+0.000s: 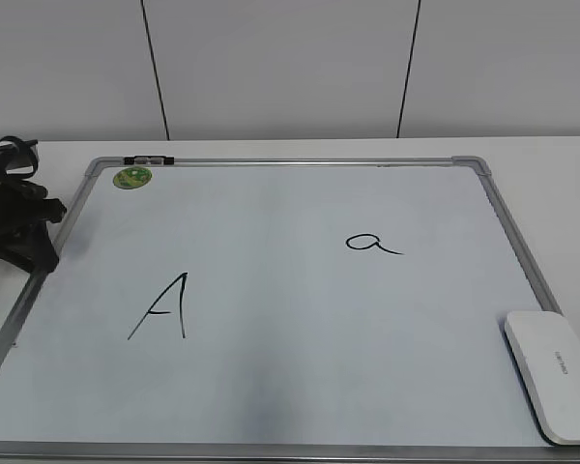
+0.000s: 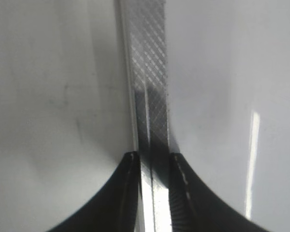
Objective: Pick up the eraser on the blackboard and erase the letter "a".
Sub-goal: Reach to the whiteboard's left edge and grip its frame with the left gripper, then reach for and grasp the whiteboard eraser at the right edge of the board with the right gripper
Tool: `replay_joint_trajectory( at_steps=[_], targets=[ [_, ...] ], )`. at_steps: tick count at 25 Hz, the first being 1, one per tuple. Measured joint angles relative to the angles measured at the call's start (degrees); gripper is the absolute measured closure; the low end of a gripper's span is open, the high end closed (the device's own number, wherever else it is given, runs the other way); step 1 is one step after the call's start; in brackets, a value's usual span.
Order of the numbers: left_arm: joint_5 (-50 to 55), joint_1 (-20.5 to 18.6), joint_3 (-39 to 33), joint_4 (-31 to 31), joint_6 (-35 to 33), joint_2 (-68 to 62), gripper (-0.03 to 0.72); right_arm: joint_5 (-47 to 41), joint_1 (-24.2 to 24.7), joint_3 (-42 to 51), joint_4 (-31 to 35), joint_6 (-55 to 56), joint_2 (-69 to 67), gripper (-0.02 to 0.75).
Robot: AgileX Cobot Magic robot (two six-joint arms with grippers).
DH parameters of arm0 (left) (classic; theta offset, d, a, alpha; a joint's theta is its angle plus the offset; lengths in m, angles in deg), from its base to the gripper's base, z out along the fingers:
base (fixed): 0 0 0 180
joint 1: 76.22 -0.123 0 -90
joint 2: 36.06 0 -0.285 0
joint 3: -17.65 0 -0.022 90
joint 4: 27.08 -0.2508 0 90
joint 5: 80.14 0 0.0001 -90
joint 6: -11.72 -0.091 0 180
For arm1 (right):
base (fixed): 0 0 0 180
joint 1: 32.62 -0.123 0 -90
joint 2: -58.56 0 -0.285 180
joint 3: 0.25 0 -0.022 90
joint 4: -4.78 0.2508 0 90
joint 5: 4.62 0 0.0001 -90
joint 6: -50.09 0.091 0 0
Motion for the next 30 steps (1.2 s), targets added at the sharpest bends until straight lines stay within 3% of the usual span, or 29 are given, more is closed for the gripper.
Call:
replay_joint_trajectory(
  at_steps=[15,22,30],
  targets=[
    [0.89,-0.27,0.27,0.63,0.12,-0.12,0.559,0.0,0.0,0.0,0.0,0.0,0.0,0.15],
    [2.5,-0.27,0.68,0.63,-0.22,-0.46,0.471,0.0,0.0,0.0,0.0,0.0,0.0,0.151],
    [5.89,-0.8,2.71,0.63,-0.44,-1.29,0.461,0.0,0.0,0.0,0.0,0.0,0.0,0.15]
  ],
)
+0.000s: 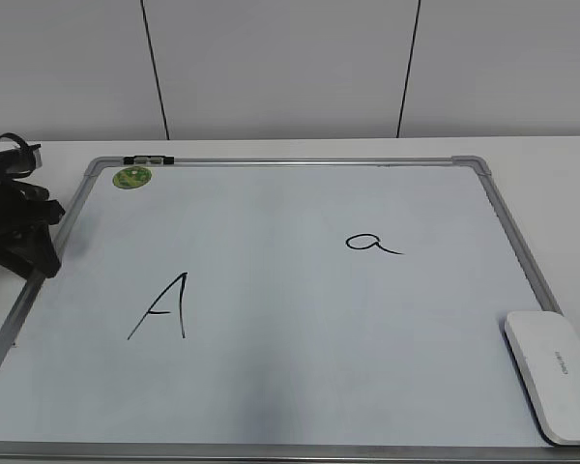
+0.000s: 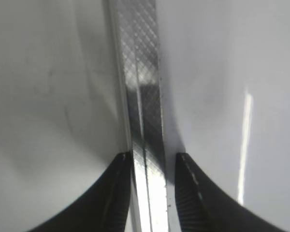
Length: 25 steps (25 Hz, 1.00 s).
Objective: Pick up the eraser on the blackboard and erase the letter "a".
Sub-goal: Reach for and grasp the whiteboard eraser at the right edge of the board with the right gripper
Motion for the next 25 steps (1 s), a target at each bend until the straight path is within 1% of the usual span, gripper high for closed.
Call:
replay_joint_trajectory(
  at_steps=[6,13,21,25],
  targets=[
    [0.08,-0.47,0.0,0.04,0.0,0.0,0.498,0.0,0.0,0.0,0.0,0.0,0.0,0.15],
    [0.21,-1.95,0.0,1.63,-0.21,0.0,0.503,0.0,0.0,0.0,0.0,0.0,0.0,0.151],
    [0.21,-2.18,0.0,2.32,-0.67,-0.1,0.505,0.0,0.0,0.0,0.0,0.0,0.0,0.15],
    [0.21,-2.18,0.0,2.41,-0.63,-0.12,0.563,0.0,0.0,0.0,0.0,0.0,0.0,0.15]
  ],
)
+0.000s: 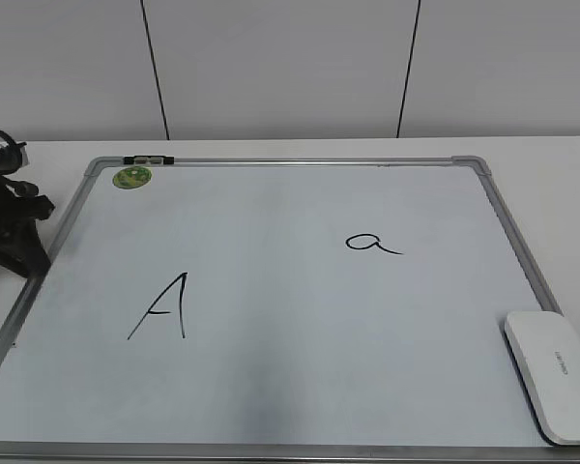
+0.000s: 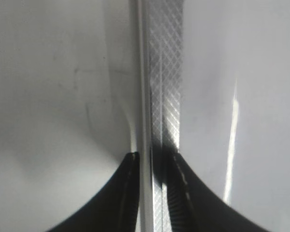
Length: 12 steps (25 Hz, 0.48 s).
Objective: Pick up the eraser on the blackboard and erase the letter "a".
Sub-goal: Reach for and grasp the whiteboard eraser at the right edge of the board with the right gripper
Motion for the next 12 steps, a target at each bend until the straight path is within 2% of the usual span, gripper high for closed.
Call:
replay_joint_trajectory(
  at_steps=[12],
  targets=[
    [0.0,0.0,0.0,0.28,-0.14,0.0,0.653,0.0,0.0,0.0,0.28,0.0,0.0,0.15]
  ],
)
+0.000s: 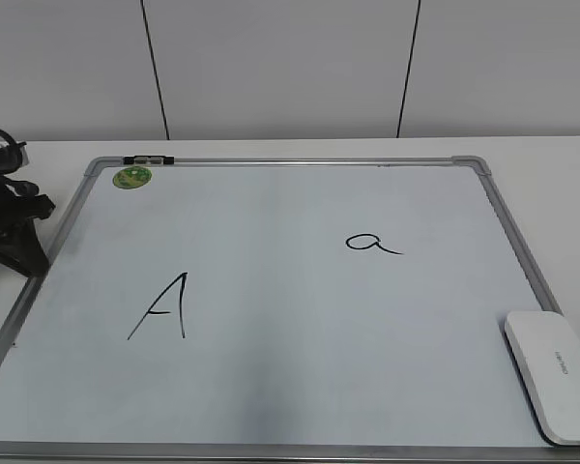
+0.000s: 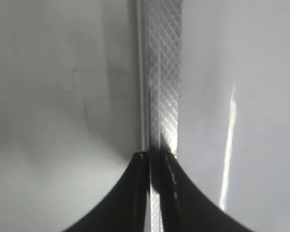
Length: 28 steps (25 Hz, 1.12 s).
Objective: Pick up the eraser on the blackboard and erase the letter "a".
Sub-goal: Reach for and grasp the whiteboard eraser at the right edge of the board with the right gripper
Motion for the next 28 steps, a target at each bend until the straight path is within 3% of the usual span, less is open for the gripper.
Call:
replay_joint_trajectory(
  at_steps=[9,15,22,28],
  targets=[
    [0.0,0.0,0.0,0.13,0.0,0.0,0.657,0.63,0.0,-0.52,1.66,0.0,-1.03,0.151],
    [0.0,0.0,0.0,0.13,0.0,0.0,0.656,14.1,0.0,-1.21,6.5,-1.54,-5.54,0.151],
    [-0.1,0.0,0.0,0.13,0.0,0.0,0.655,13.76,0.0,-2.25,8.35,-6.35,-28.01,0.151],
    [-0.1,0.0,0.0,0.13,0.0,0.0,0.655,11.0,0.0,-11.55,11.27,-8.08,-51.37,0.151]
  ],
)
